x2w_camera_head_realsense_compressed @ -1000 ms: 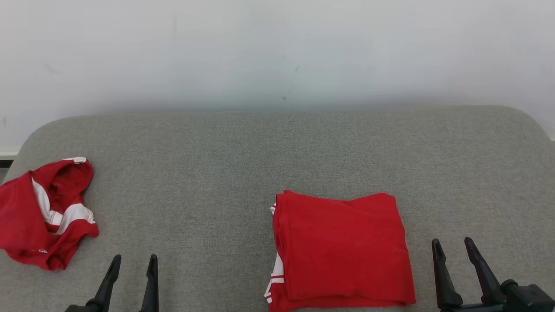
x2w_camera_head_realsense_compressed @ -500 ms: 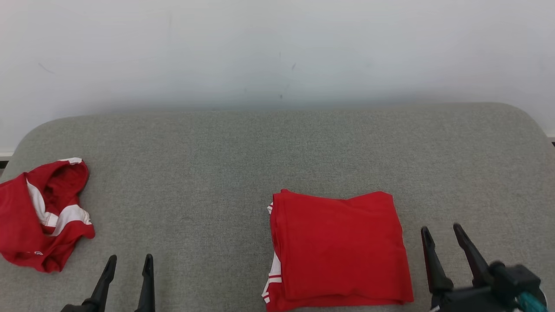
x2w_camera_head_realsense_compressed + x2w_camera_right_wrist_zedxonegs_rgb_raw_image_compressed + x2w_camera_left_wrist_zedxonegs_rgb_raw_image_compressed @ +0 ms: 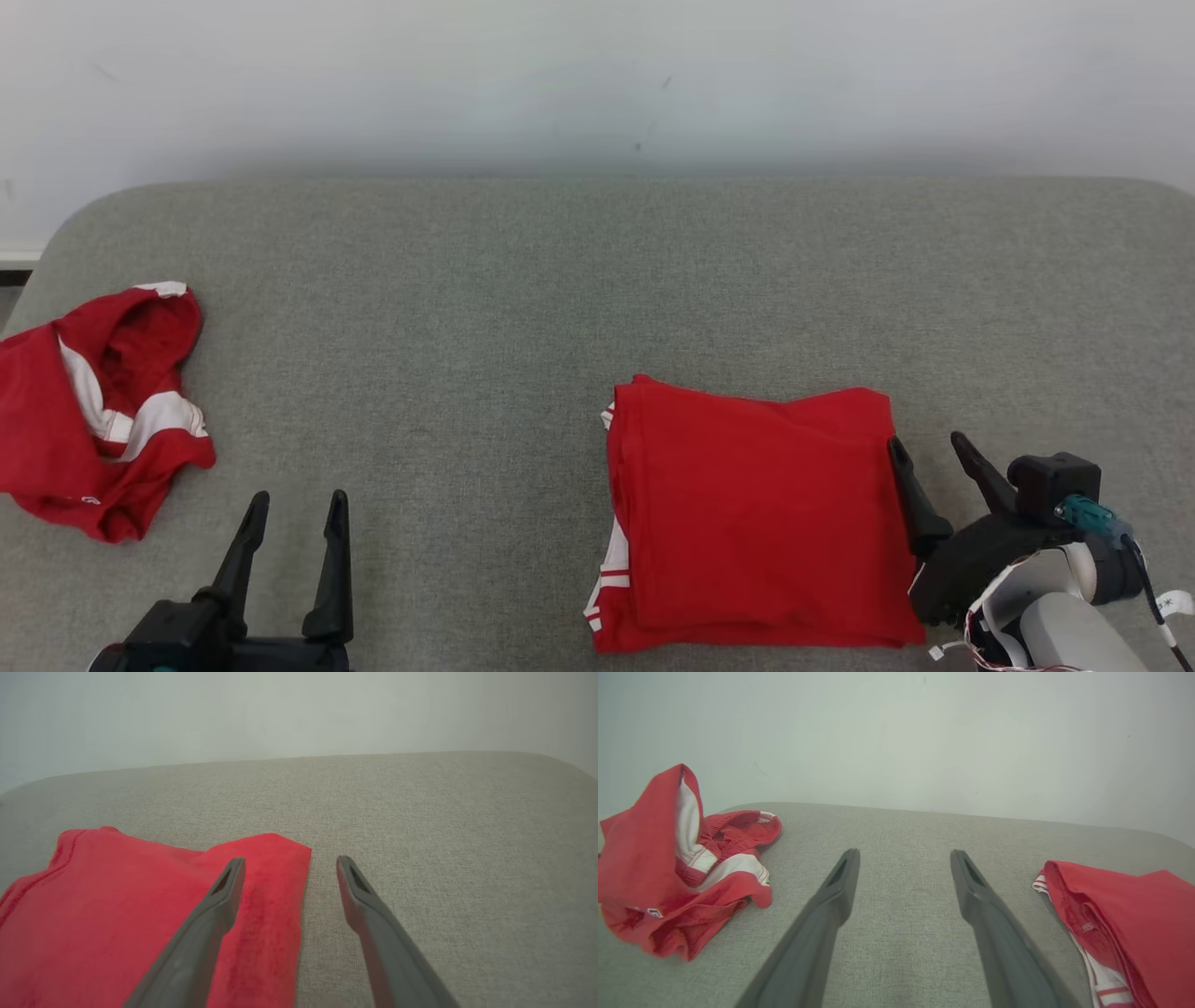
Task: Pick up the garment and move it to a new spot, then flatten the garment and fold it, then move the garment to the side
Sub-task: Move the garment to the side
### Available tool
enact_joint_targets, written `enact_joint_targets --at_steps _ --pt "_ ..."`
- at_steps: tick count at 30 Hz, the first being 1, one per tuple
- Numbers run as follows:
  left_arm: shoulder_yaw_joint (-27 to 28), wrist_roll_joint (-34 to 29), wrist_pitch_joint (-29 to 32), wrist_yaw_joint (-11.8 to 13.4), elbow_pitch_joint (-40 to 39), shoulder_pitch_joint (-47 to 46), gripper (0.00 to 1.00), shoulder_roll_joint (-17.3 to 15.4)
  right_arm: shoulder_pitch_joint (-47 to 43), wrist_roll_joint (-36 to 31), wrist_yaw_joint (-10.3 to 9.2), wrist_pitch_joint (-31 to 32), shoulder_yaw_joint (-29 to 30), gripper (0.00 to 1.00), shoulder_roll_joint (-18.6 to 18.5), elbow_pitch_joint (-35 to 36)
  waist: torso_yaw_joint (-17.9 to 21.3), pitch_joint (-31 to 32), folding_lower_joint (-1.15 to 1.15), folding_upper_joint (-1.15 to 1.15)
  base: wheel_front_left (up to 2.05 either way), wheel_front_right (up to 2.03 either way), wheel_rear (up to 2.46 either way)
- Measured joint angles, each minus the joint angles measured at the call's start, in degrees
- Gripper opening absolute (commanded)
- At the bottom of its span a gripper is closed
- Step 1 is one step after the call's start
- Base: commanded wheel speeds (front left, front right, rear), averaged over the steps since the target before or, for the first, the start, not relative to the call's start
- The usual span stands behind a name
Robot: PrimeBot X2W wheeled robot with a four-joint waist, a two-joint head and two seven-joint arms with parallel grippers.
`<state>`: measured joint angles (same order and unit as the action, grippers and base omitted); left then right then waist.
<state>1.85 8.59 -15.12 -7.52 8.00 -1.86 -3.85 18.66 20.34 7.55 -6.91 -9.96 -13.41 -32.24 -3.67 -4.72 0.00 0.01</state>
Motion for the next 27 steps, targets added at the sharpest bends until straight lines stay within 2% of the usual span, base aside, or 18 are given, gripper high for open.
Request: enact_joint_targets --at_steps 9,13,14,15,19,22,27 --pt "1.1 0.1 0.0 0.0 0.2 -1.3 1.00 0.2 1.7 2.4 0.00 -3.4 -4.4 1.00 0.9 -12.2 -1.8 -3.4 0.01 0.00 0.00 0.00 0.00" --pt "1.4 0.1 0.0 0.0 0.2 -1.3 1.00 0.3 2.8 4.0 -0.02 -4.5 -6.2 1.00 1.5 -14.7 -1.7 -3.9 0.00 0.00 0.00 0.00 0.00" --pt "1.4 0.1 0.0 0.0 0.3 -1.4 1.00 0.3 3.1 4.5 -0.20 -4.5 -6.9 0.28 1.7 -15.1 -1.5 -3.9 0.00 -0.01 0.00 0.00 0.00" --pt "1.4 0.1 0.0 0.0 0.4 -1.5 1.00 0.3 3.3 4.9 -0.20 -4.6 -7.5 0.00 1.7 -15.3 -1.4 -4.0 0.00 -0.01 0.00 0.00 0.00" --pt "1.3 0.1 0.0 0.0 0.4 -1.9 1.00 0.4 4.9 6.1 -0.16 -5.1 -10.1 0.00 2.1 -16.2 -1.2 -4.1 0.00 -0.01 0.00 0.00 0.00" --pt "1.2 0.1 0.0 0.0 0.1 -2.3 1.00 0.6 8.6 6.3 -0.16 -4.4 -12.6 0.00 1.0 -16.2 -1.0 -4.7 0.00 -0.01 0.00 0.00 0.00" --pt "0.9 0.3 0.0 0.0 -0.8 -3.7 1.00 0.7 18.0 6.3 -0.08 -1.6 -16.3 0.00 -3.8 -14.8 -0.7 -7.1 0.00 0.00 0.00 0.00 0.00"
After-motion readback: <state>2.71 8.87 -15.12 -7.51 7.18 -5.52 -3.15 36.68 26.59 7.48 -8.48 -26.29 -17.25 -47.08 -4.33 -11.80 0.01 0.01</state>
